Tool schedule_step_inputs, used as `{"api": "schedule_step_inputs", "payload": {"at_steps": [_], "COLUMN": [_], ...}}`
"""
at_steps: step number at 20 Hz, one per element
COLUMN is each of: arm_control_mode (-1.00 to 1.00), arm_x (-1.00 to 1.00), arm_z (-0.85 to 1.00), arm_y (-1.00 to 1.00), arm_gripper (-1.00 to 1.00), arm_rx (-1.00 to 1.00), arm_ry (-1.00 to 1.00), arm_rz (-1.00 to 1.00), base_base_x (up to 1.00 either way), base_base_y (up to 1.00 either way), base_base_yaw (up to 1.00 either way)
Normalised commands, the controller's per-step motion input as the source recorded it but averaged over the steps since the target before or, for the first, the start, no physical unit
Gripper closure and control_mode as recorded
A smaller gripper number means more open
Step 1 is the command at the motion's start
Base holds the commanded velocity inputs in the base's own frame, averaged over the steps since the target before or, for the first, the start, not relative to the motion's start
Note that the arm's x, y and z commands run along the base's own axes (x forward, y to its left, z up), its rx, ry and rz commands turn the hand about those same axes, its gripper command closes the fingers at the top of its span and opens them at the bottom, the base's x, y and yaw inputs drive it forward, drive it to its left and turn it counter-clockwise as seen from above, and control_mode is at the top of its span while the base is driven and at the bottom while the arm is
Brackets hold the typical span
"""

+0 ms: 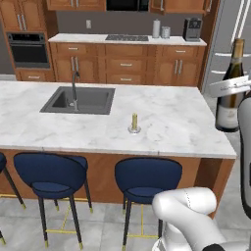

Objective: Get the candle and the wine from the cabinet and move them to the dining counter.

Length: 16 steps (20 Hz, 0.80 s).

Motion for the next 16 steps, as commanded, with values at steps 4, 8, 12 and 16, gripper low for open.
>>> {"api": "schedule_step_inputs", "payload": {"at_steps": [4, 8, 12, 16], "arm_control_mode": [1.0, 1.0, 1.0, 1.0], "arm_x": [0.0, 0.0, 0.0, 0.0], "arm_z": [0.0, 0.0, 0.0, 0.0], "arm_y": [0.0, 0.0, 0.0, 0.0], "arm_gripper": [1.0, 1.0, 1.0, 1.0], "arm_rx": [0.0, 0.0, 0.0, 0.0], "arm_ry": [0.0, 0.0, 0.0, 0.0], "arm_rz": [0.0, 0.0, 0.0, 0.0], "base_base_x": [0.32, 0.49, 0.59, 0.64], "base_base_y": [-0.06, -0.12, 0.0, 0.0], "base_base_yaw": [-0.05, -0.02, -0.07, -0.07]}}
